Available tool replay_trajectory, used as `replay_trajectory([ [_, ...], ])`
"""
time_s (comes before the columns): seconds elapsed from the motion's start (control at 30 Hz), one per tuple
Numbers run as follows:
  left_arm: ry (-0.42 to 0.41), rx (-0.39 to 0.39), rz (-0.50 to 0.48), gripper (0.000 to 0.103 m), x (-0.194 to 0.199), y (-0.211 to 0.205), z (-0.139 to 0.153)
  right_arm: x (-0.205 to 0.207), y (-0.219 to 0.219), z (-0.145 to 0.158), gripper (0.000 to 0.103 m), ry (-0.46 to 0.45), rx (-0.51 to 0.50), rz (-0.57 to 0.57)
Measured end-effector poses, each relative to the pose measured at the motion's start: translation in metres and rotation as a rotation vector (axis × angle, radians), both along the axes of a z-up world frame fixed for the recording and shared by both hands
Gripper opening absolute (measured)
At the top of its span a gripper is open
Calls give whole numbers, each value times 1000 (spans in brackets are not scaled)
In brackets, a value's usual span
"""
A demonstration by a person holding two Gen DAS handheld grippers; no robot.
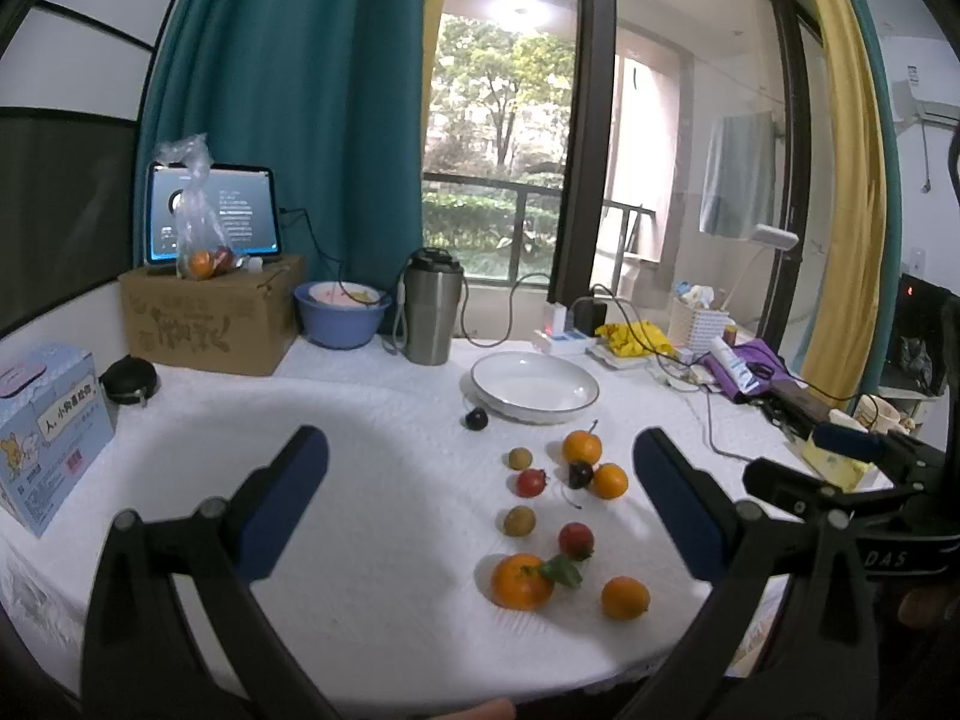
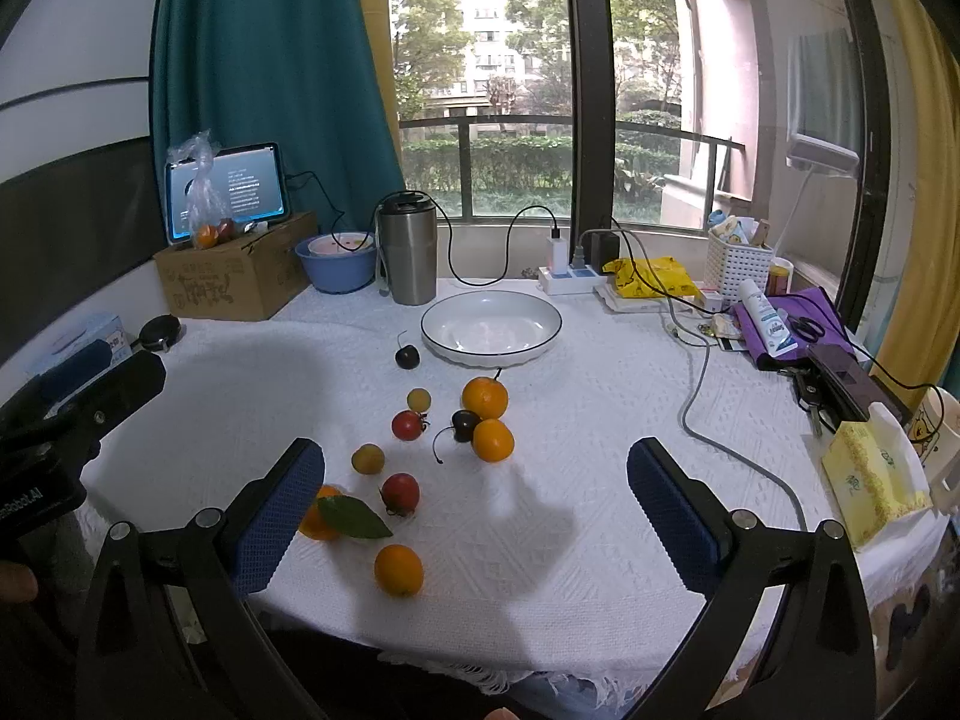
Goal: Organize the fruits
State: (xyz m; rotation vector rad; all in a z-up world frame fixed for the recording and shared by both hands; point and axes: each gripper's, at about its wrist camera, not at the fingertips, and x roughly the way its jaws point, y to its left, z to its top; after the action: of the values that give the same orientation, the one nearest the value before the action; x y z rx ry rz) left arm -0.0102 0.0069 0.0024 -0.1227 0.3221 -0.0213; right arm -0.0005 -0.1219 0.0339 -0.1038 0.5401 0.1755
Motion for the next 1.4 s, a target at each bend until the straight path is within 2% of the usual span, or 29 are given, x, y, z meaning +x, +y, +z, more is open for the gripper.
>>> replay_trajectory([
  [1.07, 4, -5, 3, 103, -2, 0, -2, -2, 2, -1, 103, 0, -2, 0],
  [1.4, 50, -13, 14, 103, 0, 1, -19, 0, 6, -12, 103, 29, -2, 14],
])
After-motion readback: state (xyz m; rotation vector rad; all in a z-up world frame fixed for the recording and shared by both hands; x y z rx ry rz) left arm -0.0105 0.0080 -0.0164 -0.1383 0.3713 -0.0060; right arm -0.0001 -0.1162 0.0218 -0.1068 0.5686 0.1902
